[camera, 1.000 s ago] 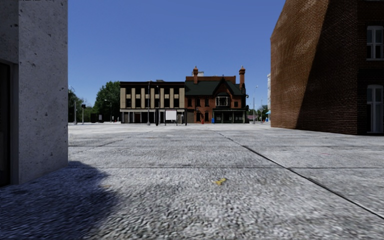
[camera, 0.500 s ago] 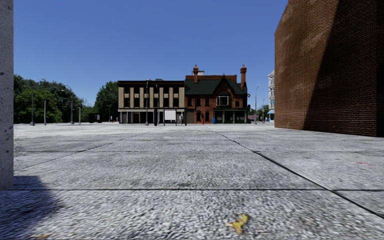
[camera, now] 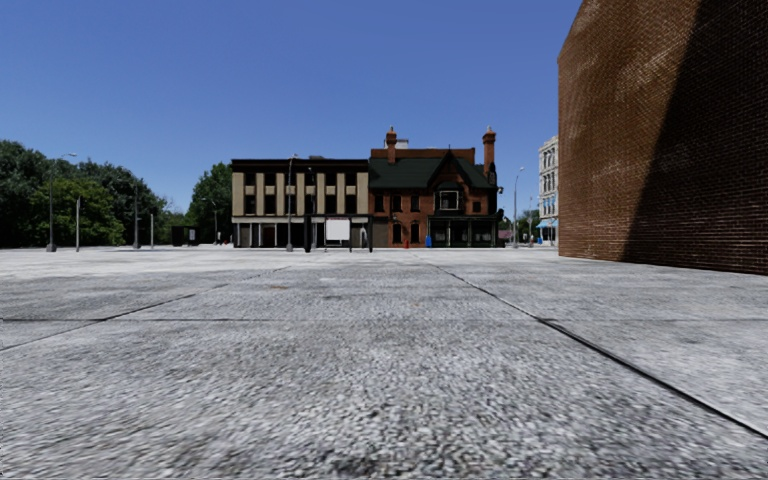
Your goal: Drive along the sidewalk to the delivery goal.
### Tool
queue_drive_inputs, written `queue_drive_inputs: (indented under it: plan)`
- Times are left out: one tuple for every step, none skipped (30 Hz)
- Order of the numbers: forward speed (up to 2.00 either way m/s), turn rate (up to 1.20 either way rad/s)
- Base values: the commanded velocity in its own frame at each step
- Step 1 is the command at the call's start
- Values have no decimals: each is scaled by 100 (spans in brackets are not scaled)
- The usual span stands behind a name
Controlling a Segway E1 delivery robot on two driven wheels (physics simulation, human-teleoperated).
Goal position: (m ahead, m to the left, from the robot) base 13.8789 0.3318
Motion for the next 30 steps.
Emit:
queue_drive_inputs:
  plan:
    - [200,0]
    - [200,0]
    - [200,0]
    - [200,0]
    - [200,0]
    - [200,0]
    - [200,0]
    - [200,0]
    - [200,0]
    - [200,0]
    - [200,0]
    - [200,0]
    - [200,0]
    - [200,0]
    - [200,0]
    - [200,0]
    - [200,0]
    - [200,0]
    - [200,0]
    - [200,0]
    - [200,0]
    - [200,0]
    - [200,0]
    - [200,0]
    - [200,0]
    - [200,0]
    - [200,0]
    - [200,0]
    - [200,0]
    - [200,0]
